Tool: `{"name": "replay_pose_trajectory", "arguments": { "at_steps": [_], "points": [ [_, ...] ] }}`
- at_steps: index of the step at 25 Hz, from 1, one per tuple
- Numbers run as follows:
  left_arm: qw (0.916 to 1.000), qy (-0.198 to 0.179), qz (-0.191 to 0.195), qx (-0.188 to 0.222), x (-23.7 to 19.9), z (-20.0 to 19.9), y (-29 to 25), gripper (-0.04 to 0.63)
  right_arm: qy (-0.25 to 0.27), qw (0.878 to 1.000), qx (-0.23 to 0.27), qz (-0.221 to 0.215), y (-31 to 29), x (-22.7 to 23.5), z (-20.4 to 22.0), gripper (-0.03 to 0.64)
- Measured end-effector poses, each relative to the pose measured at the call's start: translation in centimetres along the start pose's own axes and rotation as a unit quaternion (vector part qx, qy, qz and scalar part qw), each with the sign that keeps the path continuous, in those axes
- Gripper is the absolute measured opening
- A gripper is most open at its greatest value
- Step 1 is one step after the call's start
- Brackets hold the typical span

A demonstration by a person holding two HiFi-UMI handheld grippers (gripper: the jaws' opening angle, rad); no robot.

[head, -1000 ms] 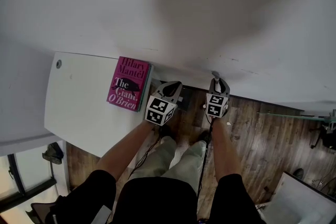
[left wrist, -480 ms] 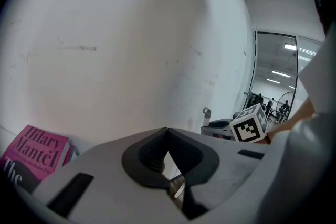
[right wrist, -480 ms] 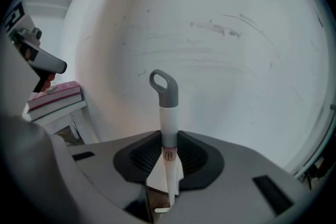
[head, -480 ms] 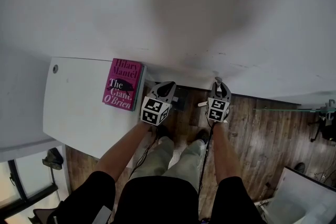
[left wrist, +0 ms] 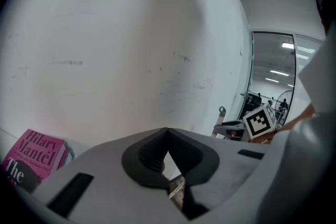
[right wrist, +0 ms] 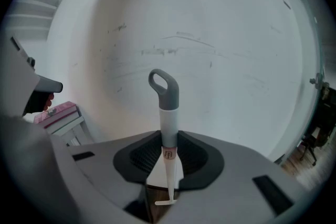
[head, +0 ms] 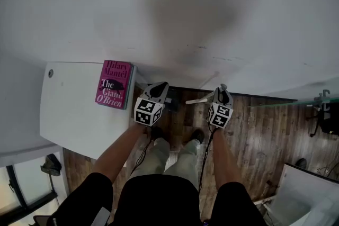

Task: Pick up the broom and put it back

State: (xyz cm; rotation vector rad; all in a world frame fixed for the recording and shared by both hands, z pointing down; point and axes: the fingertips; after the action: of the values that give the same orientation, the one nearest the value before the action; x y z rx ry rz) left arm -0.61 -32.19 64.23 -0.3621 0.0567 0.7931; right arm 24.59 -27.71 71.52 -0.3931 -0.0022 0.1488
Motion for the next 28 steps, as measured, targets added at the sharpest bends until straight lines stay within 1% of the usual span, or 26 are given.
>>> {"name": "replay_pose_trajectory", "arguments": {
  "at_steps": [3,7,11,14,17,20,28],
  "points": [
    [1.0,-0.001,0.004,0.008,0.9,-1.0,0.2,0.02,-0.022,1.0,0.008,-0.002,1.4,0.8,-0.7,0.101],
    [0.9998,-0.003,0.014,0.012,2.2,-1.8,1.2,0.018,-0.036,0.999,0.023,-0.017,3.5,0.3,-2.6,0.103],
    [0.9997,0.002,0.017,0.02,2.9,-2.5,2.6,0.019,-0.028,0.998,0.035,-0.044,5.7,-1.2,-4.9,0.101],
    [0.9994,0.011,0.016,0.027,3.1,-2.9,3.7,0.018,-0.021,0.998,0.042,-0.052,7.4,-2.3,-6.4,0.102],
    [0.9991,0.016,0.02,0.035,3.0,-3.6,4.6,0.018,-0.013,0.997,0.048,-0.054,8.9,-3.0,-7.7,0.102],
    [0.9985,0.014,0.031,0.043,3.3,-4.6,5.6,0.018,-0.009,0.997,0.056,-0.05,10.5,-3.1,-9.1,0.101],
    [0.9967,0.002,0.055,0.059,5.2,-6.9,7.5,0.02,-0.005,0.994,0.098,-0.04,14.6,-2.5,-13.6,0.101]
  ]
}}
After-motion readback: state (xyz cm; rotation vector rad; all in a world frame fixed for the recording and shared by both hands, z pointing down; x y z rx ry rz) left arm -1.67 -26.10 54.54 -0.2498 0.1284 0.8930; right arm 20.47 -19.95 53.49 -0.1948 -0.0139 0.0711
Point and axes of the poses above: the fingertips, and each gripper's own axes: y backward along the fingers, x to its right, z out of its underside, and after that the axes turned 8 degrees about x, right-handed
